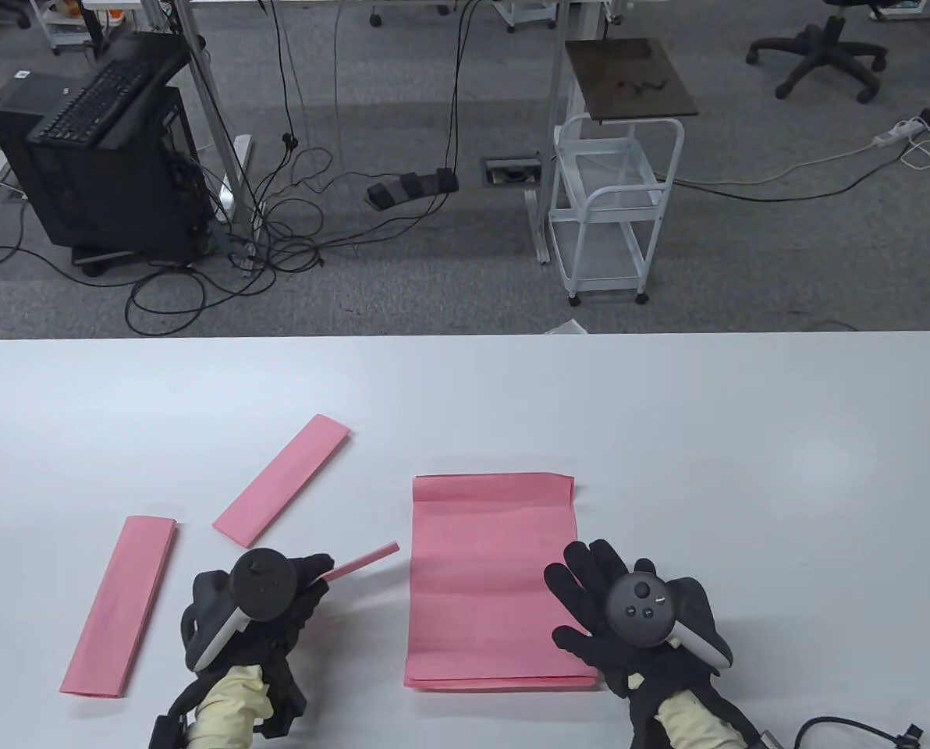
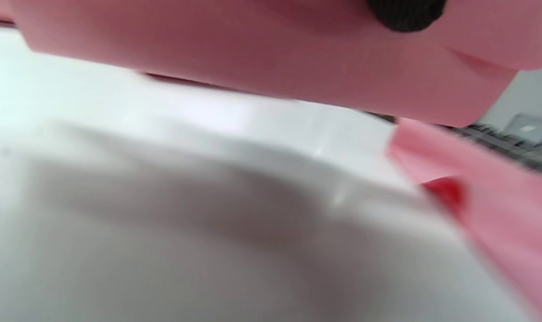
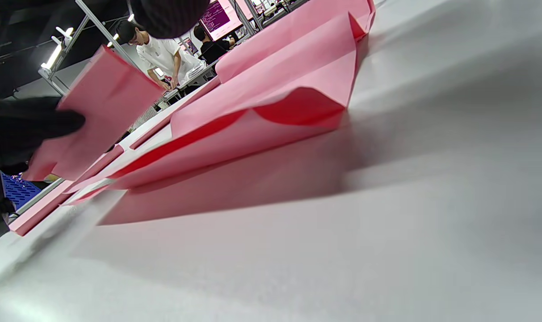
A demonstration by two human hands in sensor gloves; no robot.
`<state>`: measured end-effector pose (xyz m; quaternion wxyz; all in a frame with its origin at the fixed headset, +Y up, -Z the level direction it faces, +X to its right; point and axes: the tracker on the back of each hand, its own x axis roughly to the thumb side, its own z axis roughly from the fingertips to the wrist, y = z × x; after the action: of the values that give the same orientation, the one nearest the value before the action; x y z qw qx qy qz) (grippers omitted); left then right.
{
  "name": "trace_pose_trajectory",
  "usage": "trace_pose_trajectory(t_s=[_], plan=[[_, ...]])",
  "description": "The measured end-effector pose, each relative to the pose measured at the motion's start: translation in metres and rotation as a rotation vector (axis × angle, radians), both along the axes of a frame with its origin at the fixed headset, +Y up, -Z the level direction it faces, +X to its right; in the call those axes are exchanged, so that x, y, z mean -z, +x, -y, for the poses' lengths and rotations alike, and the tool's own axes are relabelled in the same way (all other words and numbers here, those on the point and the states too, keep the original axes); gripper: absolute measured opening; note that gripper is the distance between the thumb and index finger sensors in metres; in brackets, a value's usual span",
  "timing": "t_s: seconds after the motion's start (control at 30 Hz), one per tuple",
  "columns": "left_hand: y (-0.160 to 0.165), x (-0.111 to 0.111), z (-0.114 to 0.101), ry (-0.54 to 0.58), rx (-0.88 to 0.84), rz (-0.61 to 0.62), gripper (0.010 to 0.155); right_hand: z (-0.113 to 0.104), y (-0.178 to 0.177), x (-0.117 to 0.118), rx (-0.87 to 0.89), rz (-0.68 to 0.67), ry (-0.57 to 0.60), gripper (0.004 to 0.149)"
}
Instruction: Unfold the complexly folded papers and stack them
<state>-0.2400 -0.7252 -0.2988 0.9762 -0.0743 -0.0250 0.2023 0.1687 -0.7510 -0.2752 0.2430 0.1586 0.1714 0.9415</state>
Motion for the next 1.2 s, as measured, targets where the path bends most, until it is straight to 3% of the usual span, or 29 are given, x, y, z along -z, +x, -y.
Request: trace_pose_trajectory(t_s=[0.23, 0.43, 0.53, 0.57, 0.63, 0.67, 0.77, 0.93, 1.1, 1.2], plan=[[0.08, 0.009, -0.024, 0.001, -0.065, 0.231, 0.046, -0.022, -0.018, 0.011, 0.16, 0.031, 0.061, 0.071], [0.122, 0.013, -0.034, -0.069, -0.067, 0.354, 0.047, -0.033, -0.019, 0.018, 0.321, 0.081, 0.123, 0.078], [0.133, 0.014, -0.036, -0.095, -0.07, 0.386, 0.047, -0.035, -0.017, 0.019, 0.323, 0.077, 0.155, 0.07], [0.136, 0.014, -0.036, -0.1, -0.063, 0.394, 0.047, -0.035, -0.015, 0.018, 0.33, 0.103, 0.218, 0.064], [0.139, 0.014, -0.035, -0.098, -0.052, 0.399, 0.048, -0.035, -0.01, 0.019, 0.392, 0.142, 0.314, 0.044], [0.139, 0.014, -0.034, -0.098, -0.059, 0.404, 0.048, -0.034, -0.007, 0.02, 0.451, 0.14, 0.301, 0.038], [0.129, 0.011, -0.03, -0.095, -0.108, 0.392, 0.058, -0.033, -0.001, 0.022, 0.544, 0.169, 0.241, 0.037], [0.07, 0.006, -0.01, -0.02, -0.283, 0.24, 0.09, -0.033, 0.016, 0.024, 0.606, 0.246, 0.213, 0.038], [0.05, 0.009, 0.015, -0.109, -0.646, 0.223, 0.084, -0.028, 0.019, 0.026, 0.787, 0.25, 0.116, 0.038], [0.061, 0.012, 0.022, -0.129, -0.813, 0.267, 0.064, -0.025, 0.016, 0.025, 0.743, 0.226, 0.114, 0.038]])
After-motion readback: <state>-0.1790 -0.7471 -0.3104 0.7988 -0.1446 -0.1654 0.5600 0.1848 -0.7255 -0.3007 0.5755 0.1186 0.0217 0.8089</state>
